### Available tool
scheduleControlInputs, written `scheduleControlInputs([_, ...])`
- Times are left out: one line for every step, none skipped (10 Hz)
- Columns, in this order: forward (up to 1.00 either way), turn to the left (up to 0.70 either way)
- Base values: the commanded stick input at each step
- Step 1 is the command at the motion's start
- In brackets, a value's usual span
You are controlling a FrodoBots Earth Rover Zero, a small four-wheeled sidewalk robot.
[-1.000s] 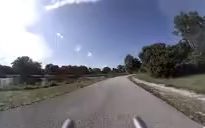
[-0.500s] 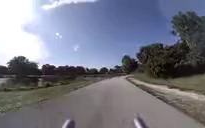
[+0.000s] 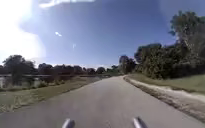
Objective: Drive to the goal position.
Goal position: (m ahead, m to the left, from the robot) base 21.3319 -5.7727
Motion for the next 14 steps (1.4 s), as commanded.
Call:
scheduleControlInputs([0.85,0.00])
scheduleControlInputs([0.85,0.00])
scheduleControlInputs([0.85,0.00])
scheduleControlInputs([0.85,0.00])
scheduleControlInputs([0.85,0.00])
scheduleControlInputs([0.85,0.00])
scheduleControlInputs([0.85,0.00])
scheduleControlInputs([0.85,0.00])
scheduleControlInputs([0.85,0.09])
scheduleControlInputs([0.85,0.33])
scheduleControlInputs([0.85,0.28])
scheduleControlInputs([0.85,0.23])
scheduleControlInputs([0.85,0.08])
scheduleControlInputs([0.85,0.00])
